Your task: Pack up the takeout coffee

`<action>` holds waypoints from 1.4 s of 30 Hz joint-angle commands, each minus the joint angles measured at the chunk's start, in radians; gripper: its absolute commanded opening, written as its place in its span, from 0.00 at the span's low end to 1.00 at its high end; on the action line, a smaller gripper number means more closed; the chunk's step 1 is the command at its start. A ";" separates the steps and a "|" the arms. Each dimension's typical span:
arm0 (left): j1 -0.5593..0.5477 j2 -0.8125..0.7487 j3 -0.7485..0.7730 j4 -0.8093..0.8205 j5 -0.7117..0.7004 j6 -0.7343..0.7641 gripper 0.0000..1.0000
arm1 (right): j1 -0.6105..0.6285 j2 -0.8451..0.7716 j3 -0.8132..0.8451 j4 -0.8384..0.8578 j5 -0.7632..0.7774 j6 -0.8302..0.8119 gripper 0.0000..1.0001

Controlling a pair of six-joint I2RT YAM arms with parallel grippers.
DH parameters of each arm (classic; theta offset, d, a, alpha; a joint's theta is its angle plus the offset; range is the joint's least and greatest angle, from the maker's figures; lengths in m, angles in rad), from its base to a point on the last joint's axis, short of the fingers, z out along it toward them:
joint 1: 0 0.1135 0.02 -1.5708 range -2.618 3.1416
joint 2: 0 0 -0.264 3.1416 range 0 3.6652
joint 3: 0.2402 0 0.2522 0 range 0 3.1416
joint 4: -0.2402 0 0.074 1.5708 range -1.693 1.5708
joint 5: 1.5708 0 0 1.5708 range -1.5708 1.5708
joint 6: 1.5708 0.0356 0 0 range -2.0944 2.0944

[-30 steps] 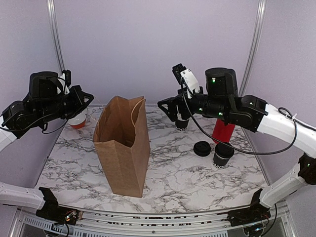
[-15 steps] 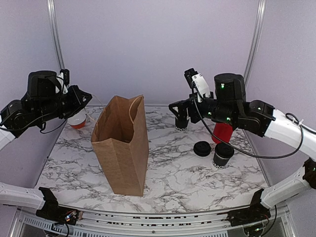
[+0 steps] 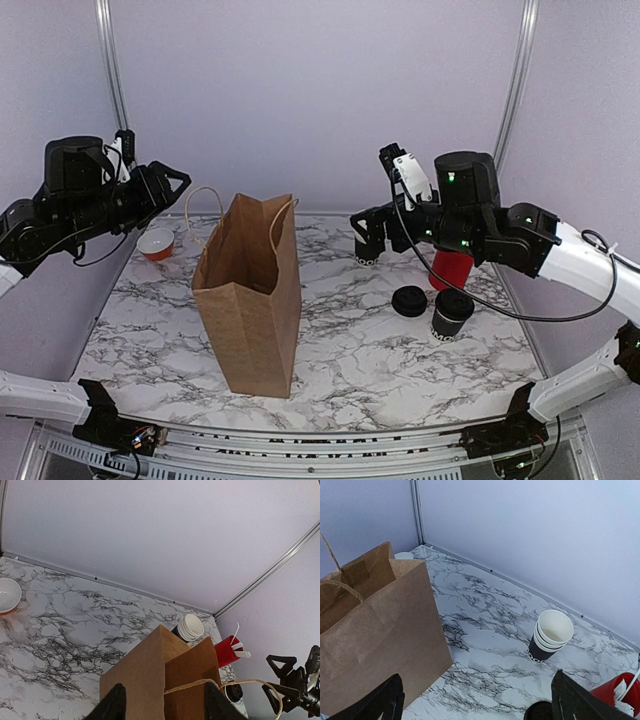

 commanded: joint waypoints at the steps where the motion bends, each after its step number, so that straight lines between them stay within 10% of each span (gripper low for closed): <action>1: 0.005 -0.028 0.037 0.012 0.017 0.031 0.75 | -0.018 -0.011 -0.002 -0.047 0.031 0.033 1.00; 5: 0.006 -0.057 0.025 0.015 -0.028 0.039 0.99 | -0.035 0.000 -0.011 -0.085 0.034 0.057 1.00; 15: 0.082 -0.102 -0.056 -0.016 -0.172 0.032 0.99 | -0.140 -0.037 -0.066 -0.217 0.033 0.159 1.00; 42: 0.459 -0.117 -0.605 0.311 0.250 0.145 0.99 | -0.449 -0.179 -0.415 -0.359 -0.024 0.310 0.89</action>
